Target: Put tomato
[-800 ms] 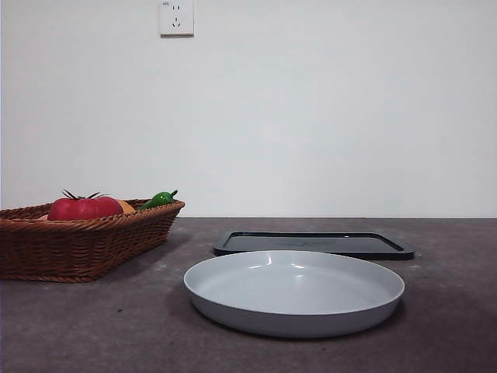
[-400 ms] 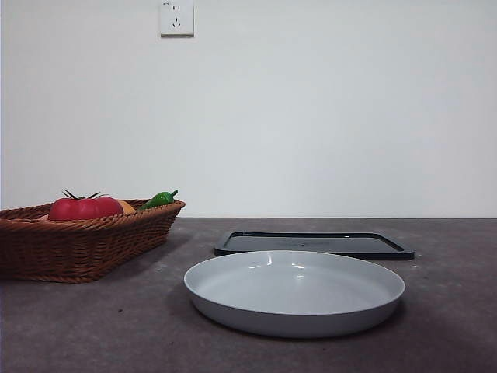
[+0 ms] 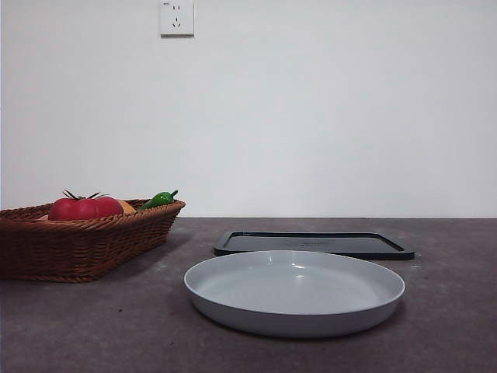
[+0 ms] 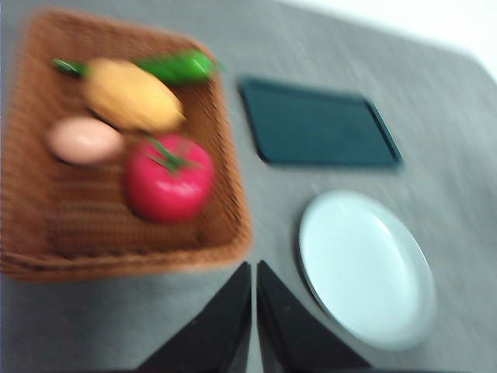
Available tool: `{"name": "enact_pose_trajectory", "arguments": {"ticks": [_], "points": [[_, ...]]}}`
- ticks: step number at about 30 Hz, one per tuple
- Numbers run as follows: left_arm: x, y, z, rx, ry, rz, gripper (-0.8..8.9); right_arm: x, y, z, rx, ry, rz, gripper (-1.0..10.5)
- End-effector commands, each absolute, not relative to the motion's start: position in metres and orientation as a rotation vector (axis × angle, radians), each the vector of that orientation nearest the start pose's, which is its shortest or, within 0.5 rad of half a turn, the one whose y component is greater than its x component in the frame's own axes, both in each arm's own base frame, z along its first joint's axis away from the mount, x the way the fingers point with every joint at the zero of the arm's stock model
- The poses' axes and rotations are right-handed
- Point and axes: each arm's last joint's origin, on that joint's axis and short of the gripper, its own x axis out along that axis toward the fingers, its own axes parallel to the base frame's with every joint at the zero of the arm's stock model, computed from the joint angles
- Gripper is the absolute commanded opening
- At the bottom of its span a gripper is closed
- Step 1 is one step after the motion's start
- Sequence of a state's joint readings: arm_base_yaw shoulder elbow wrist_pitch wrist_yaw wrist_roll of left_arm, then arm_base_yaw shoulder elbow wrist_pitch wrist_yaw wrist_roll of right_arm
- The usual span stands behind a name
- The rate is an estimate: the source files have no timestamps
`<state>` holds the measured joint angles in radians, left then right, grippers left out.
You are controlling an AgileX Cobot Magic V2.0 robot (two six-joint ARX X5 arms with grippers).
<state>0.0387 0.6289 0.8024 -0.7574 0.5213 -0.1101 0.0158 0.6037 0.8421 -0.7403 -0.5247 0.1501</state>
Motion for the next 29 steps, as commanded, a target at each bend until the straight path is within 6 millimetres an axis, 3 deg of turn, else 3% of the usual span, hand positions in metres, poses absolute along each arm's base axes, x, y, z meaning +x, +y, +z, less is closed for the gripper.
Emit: {"name": "enact_pose_trajectory", "arguments": {"ticks": [1,9,18,20,25,29], "points": [[0.116,-0.014,0.321,-0.196,0.611,-0.492,0.10,0.112,0.021,0.338,0.219,0.580,0.547,0.1],[0.116,-0.026,0.342,-0.143,0.675,-0.598,0.10,0.118,0.041,0.352,0.139,0.711,0.709,0.1],[0.113,-0.027,0.340,-0.131,0.701,-0.615,0.22,0.114,0.049,0.349,0.095,0.751,0.770,0.1],[0.113,-0.027,0.340,-0.131,0.703,-0.615,0.64,0.114,0.049,0.349,0.095,0.751,0.770,0.4],[0.113,-0.027,0.340,-0.131,0.702,-0.615,3.07,0.114,0.049,0.349,0.106,0.756,0.766,3.5],[0.114,-0.027,0.341,-0.129,0.696,-0.614,4.17,0.114,0.049,0.349,0.106,0.756,0.766,3.8]]}}
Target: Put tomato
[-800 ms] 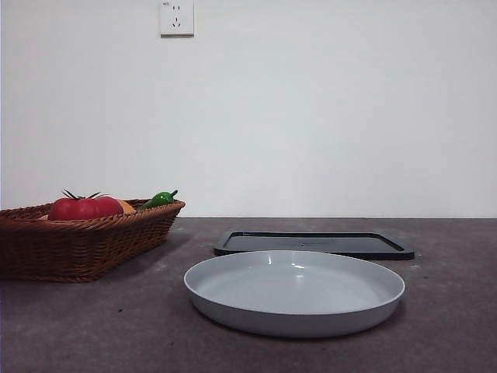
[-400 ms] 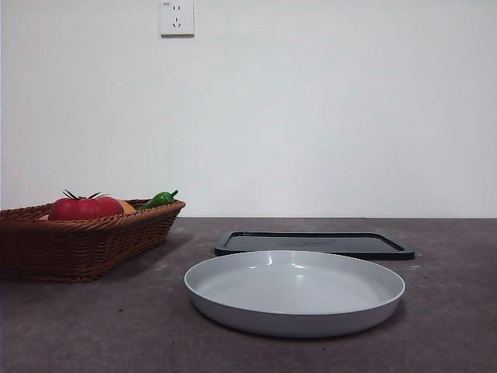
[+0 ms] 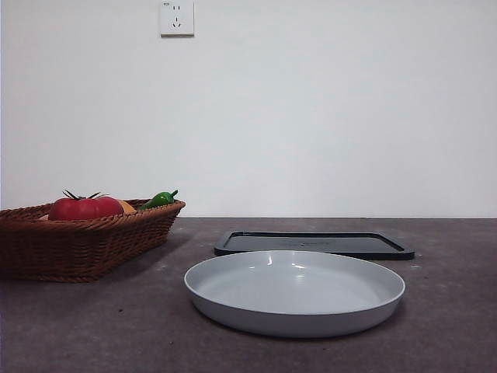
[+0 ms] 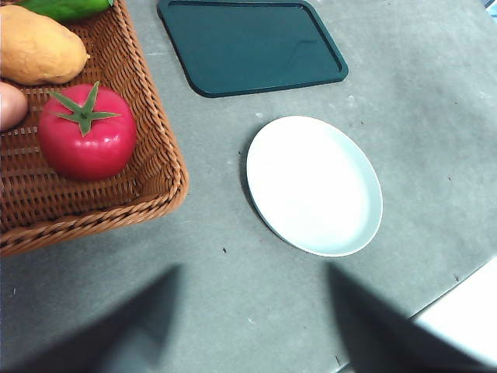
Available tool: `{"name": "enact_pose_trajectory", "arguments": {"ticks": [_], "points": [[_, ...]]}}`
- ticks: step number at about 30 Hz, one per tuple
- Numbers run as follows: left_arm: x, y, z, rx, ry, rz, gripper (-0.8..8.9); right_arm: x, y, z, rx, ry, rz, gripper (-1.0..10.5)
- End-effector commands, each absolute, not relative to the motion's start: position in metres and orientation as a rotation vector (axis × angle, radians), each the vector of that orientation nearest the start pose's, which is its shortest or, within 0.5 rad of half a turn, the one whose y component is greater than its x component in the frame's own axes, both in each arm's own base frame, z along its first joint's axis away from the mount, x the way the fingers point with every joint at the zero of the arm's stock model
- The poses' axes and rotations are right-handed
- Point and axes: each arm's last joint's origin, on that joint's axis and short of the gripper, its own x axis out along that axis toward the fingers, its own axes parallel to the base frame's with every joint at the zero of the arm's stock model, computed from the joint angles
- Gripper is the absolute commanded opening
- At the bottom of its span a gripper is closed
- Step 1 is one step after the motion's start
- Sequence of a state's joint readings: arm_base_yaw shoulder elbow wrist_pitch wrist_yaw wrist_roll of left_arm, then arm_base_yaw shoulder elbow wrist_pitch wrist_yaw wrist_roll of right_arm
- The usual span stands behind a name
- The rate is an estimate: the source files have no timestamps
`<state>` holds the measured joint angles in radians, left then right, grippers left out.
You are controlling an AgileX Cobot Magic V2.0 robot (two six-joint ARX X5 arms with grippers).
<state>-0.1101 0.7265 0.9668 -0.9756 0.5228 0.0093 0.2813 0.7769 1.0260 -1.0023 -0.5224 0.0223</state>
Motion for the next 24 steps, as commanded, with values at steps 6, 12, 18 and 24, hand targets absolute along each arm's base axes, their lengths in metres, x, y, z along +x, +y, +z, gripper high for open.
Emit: {"name": "enact_pose_trajectory", "arguments": {"ticks": [6,12,18,24], "points": [[0.124,-0.028,0.341,-0.123,0.686,-0.605,5.23,0.114,0.049,0.349,0.106,0.756,0.765,3.8],[0.147,-0.030,0.338,-0.108,0.671,-0.575,5.23,0.114,0.049,0.349,0.106,0.756,0.766,3.8],[0.185,-0.032,0.329,-0.070,0.654,-0.510,5.22,0.114,0.049,0.349,0.105,0.755,0.766,3.8],[0.226,-0.036,0.311,-0.006,0.658,-0.478,5.19,0.114,0.049,0.349,0.105,0.752,0.766,3.8]]}}
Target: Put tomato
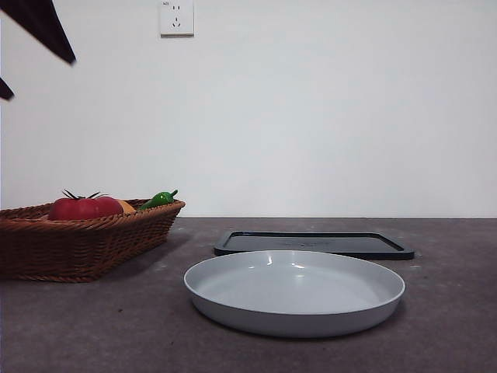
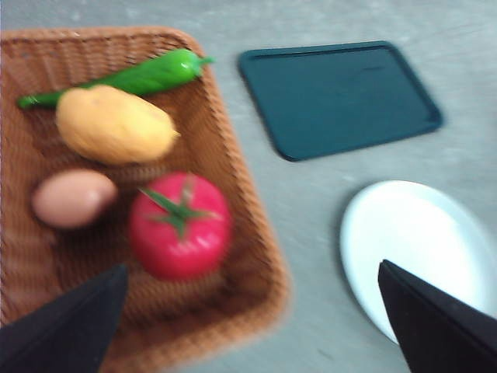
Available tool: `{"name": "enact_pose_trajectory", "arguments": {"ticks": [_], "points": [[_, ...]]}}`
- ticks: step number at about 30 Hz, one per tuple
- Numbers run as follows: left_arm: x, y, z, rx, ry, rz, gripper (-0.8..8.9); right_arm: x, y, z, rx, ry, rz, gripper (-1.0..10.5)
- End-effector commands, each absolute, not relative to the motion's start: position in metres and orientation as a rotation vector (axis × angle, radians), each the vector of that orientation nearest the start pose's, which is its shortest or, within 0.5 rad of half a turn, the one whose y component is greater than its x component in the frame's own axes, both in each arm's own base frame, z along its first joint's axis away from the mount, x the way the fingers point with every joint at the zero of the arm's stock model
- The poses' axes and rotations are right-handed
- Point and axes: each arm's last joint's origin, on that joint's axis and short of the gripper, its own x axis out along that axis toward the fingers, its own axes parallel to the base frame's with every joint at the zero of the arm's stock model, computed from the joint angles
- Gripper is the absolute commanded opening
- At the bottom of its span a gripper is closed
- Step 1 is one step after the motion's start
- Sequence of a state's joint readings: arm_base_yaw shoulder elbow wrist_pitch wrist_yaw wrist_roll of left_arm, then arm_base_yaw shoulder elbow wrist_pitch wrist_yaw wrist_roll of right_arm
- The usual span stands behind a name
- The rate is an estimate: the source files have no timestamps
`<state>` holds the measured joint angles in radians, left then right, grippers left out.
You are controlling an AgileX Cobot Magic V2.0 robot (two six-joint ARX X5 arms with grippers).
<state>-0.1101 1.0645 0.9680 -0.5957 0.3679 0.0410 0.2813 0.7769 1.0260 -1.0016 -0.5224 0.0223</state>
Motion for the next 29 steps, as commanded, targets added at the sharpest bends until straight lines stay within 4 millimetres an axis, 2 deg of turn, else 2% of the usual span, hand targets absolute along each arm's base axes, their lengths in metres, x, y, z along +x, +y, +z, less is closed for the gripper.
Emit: {"name": "enact_pose_trajectory", "arguments": {"ticks": [1,7,12,20,29], "points": [[0.232,-0.036,0.307,0.002,0.662,-0.474,5.19,0.114,0.049,0.349,0.105,0.752,0.766,3.8],[0.265,-0.040,0.283,0.021,0.686,-0.463,5.20,0.114,0.049,0.349,0.105,0.752,0.766,3.8],[0.285,-0.044,0.262,0.033,0.720,-0.475,5.20,0.114,0.049,0.349,0.105,0.752,0.766,3.8],[0.305,-0.050,0.233,0.055,0.771,-0.496,5.20,0.114,0.049,0.349,0.105,0.753,0.766,3.8],[0.319,-0.052,0.214,0.053,0.793,-0.497,5.20,0.114,0.049,0.349,0.106,0.758,0.765,3.8]]}}
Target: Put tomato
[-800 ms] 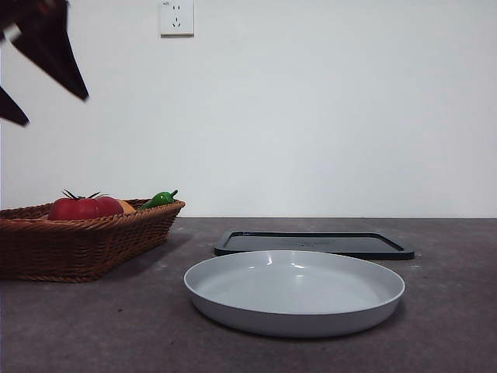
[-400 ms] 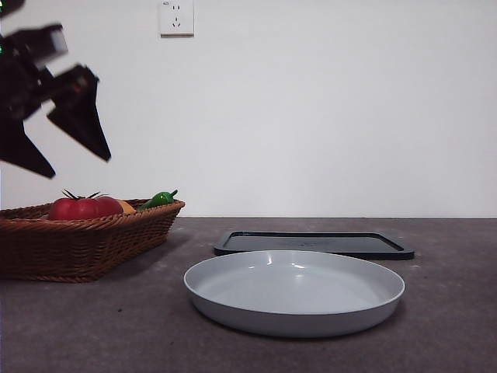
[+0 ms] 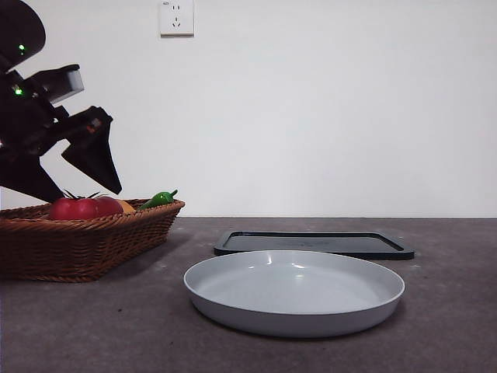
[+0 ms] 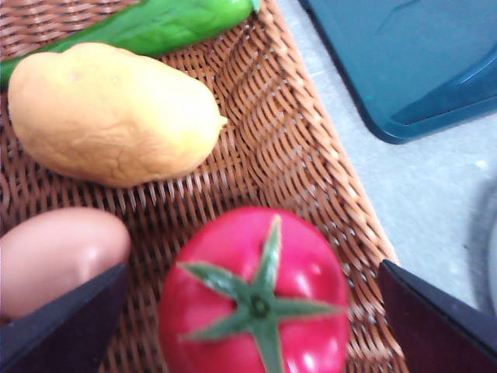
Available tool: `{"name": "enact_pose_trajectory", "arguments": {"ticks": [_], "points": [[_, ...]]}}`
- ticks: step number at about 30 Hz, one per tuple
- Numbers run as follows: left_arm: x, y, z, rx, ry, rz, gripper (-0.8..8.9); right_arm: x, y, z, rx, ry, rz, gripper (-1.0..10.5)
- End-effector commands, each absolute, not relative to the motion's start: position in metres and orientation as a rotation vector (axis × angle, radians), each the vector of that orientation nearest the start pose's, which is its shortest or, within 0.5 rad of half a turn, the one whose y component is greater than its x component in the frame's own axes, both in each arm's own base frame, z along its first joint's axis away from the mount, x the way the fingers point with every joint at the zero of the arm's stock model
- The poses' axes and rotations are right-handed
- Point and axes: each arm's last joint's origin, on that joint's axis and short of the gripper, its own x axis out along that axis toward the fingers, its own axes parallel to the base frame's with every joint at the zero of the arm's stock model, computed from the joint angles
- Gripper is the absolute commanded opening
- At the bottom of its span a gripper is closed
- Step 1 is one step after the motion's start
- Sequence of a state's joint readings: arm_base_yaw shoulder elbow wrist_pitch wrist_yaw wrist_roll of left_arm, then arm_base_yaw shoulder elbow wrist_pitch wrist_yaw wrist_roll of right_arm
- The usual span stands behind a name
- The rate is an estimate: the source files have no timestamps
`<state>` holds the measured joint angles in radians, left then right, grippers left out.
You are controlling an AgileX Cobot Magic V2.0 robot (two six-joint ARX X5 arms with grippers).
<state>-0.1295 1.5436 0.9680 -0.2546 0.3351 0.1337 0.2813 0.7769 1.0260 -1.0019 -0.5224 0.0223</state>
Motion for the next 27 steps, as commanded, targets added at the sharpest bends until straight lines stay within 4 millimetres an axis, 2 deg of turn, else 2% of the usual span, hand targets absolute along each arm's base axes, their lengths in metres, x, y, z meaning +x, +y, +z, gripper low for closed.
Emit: {"name": "enact_pose_trajectory", "arguments": {"ticks": [1,23,27], "points": [[0.3193,-0.0523,0.2118,0.053,0.799,-0.497,5.20,0.1139,0.0486,0.3486,0.106,0.758,0.765,3.8],[0.3212,-0.0590,0.2036,0.059,0.824,-0.516,4.85,0.1139,0.0487,0.3487,0.106,0.757,0.765,3.8],[0.3200,-0.0588,0.2026,0.058,0.840,-0.516,3.77,0.1139,0.0487,0.3487,0.106,0.757,0.765,3.8]]}}
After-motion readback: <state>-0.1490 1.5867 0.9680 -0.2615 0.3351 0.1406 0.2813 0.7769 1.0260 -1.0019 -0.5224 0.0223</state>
